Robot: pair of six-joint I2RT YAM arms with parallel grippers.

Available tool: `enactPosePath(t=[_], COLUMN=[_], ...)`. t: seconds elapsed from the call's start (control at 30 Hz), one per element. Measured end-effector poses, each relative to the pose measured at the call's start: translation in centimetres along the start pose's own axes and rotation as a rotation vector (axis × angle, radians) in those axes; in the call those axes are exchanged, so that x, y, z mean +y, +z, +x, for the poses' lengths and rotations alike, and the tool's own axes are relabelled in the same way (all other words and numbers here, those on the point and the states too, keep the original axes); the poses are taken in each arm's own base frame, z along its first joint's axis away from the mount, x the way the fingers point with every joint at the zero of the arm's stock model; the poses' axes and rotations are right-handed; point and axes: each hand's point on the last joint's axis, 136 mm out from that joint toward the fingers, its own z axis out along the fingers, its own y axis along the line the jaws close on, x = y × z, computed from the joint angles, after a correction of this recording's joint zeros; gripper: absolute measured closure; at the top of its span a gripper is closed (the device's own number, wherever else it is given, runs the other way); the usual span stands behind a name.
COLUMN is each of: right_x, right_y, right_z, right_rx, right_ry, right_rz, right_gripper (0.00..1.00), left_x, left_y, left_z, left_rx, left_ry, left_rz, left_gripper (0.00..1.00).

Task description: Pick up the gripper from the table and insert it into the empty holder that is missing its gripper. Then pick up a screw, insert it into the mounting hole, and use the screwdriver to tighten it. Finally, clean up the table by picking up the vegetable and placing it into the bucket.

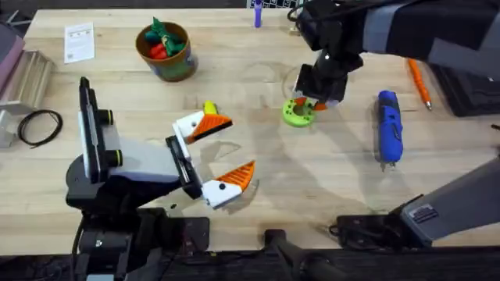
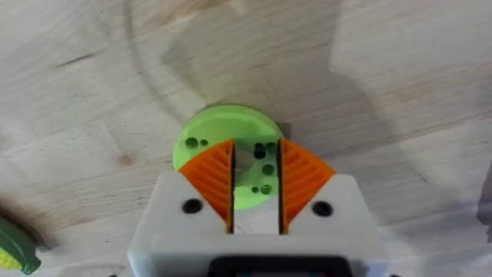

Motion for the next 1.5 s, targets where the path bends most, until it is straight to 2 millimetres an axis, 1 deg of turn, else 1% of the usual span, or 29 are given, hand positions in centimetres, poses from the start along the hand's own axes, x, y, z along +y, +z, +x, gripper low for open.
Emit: enactPosePath(t=[0.23, 0.33, 0.4, 0.53, 0.7, 0.73, 1.2, 1.27, 1.33, 1.4, 1.5], right_x=[0.1, 0.1, 0.2, 0.3, 0.3, 0.3, 0.3, 0.2, -0.2, -0.5, -0.4], right_y=[0.0, 0.0, 0.0, 0.0, 0.0, 0.0, -0.1, -0.4, -1.4, -2.9, -5.7], right_z=[-0.1, -0.2, -0.3, -0.4, -0.4, -0.4, -0.4, -0.5, -0.4, -0.3, -0.8], right_rx=[-0.006, -0.009, -0.012, -0.017, -0.018, -0.018, -0.019, -0.027, -0.038, -0.052, -0.092], right_ry=[0.000, 0.000, 0.001, 0.001, -0.003, -0.003, -0.034, -0.040, -0.053, -0.067, -0.118], right_rz=[-0.003, -0.003, -0.007, -0.012, -0.012, -0.012, -0.012, -0.013, -0.012, -0.018, -0.051], right_gripper=[0.767, 0.782, 0.818, 0.856, 0.980, 0.992, 0.995, 0.995, 0.995, 0.995, 0.995], left_x=[0.0, 0.0, 0.0, 0.0, 0.0, 0.0, 0.0, 0.0, 0.0, 0.0, 0.0], left_y=[0.0, 0.0, 0.0, 0.0, 0.0, 0.0, 0.0, 0.0, 0.0, 0.0, 0.0], left_z=[0.0, 0.0, 0.0, 0.0, 0.0, 0.0, 0.0, 0.0, 0.0, 0.0, 0.0], left_rx=[0.000, 0.000, 0.000, 0.000, 0.000, 0.000, 0.000, 0.000, 0.000, 0.000, 0.000], left_ry=[0.000, 0.000, 0.000, 0.000, 0.000, 0.000, 0.000, 0.000, 0.000, 0.000, 0.000], left_rz=[0.000, 0.000, 0.000, 0.000, 0.000, 0.000, 0.000, 0.000, 0.000, 0.000, 0.000], left_gripper=[0.015, 0.015, 0.016, 0.015, 0.015, 0.015, 0.016, 0.015, 0.015, 0.015, 0.015])
